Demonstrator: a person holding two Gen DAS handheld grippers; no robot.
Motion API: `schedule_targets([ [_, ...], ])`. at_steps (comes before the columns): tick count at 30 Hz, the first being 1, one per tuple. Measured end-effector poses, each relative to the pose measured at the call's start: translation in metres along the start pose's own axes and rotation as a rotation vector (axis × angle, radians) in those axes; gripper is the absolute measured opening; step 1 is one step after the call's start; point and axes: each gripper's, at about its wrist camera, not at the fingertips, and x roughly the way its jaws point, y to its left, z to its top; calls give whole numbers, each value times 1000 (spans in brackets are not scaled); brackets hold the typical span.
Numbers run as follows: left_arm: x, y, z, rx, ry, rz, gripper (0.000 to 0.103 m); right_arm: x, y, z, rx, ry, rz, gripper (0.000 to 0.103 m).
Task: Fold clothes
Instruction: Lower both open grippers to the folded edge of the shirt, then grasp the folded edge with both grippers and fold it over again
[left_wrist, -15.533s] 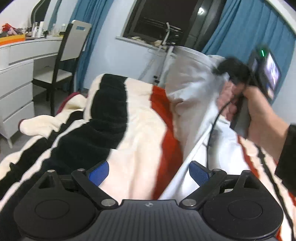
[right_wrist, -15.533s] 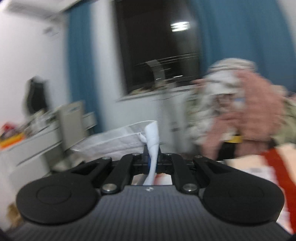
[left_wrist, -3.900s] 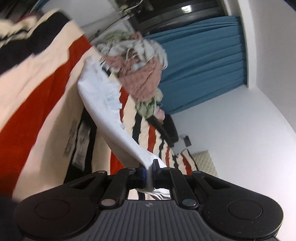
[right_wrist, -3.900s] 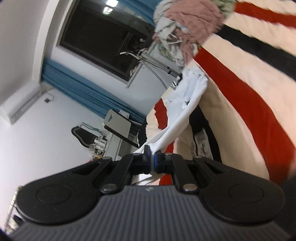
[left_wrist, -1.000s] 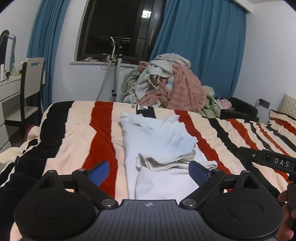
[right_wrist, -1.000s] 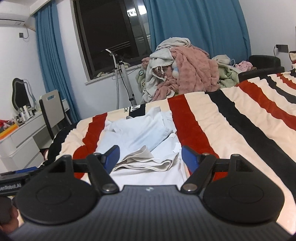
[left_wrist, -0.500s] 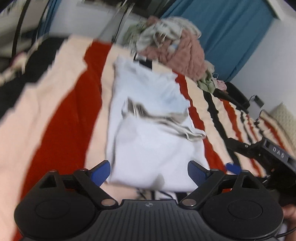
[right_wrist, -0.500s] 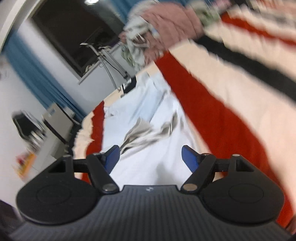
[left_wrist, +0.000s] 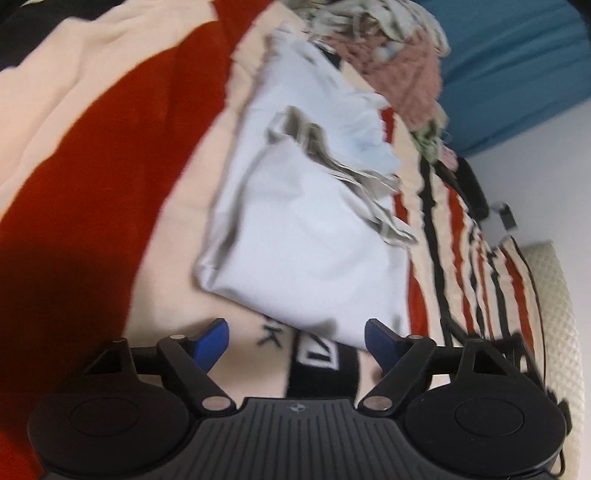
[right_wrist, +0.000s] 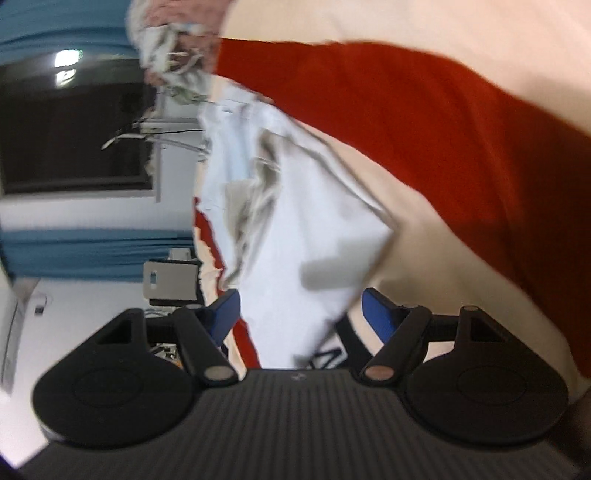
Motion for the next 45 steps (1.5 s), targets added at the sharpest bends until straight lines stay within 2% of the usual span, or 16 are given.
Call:
schedule_targets([
  [2, 4, 7, 4, -41, -23, 23, 70, 3, -7, 0, 43, -8, -21, 70],
  [6, 10, 15, 12, -91, -81, 25, 64, 4, -17, 7, 105, -100, -8, 63],
  [8, 14, 14, 14, -83, -101, 29, 54, 9, -17, 9, 94, -106, -9, 53],
  [10, 13, 12, 15, -53, -119, 48, 48, 14, -11, 8, 55, -111, -25, 37],
  [11, 13, 11, 15, -43, -127, 52, 44, 15, -9, 7, 36, -120, -36, 33],
  [13, 9, 10, 15, -36, -139, 41, 35, 14, -1, 7, -11, -158, -54, 14],
  [16, -2, 8, 13, -40, -159, 5, 14, 4, 5, 8, -51, -200, -10, 6],
  [21, -28, 3, 13, -56, -213, -89, 9, -14, 21, 3, -145, -235, 66, 5],
  [27, -74, -12, 8, -56, -274, -201, 8, -43, 39, -2, -187, -253, 134, 5],
  [33, -126, -31, -12, -26, -301, -214, 7, -89, 50, -27, -231, -246, 188, 5],
  [38, -173, -49, -54, 91, -337, -199, 7, -133, 52, -53, -271, -237, 222, 5],
  [43, -204, -49, -97, 120, -351, -205, 7, -175, 44, -88, -367, -265, 218, 5],
  [45, -211, -48, -107, 123, -355, -201, 7, -181, 38, -95, -369, -270, 212, 5],
])
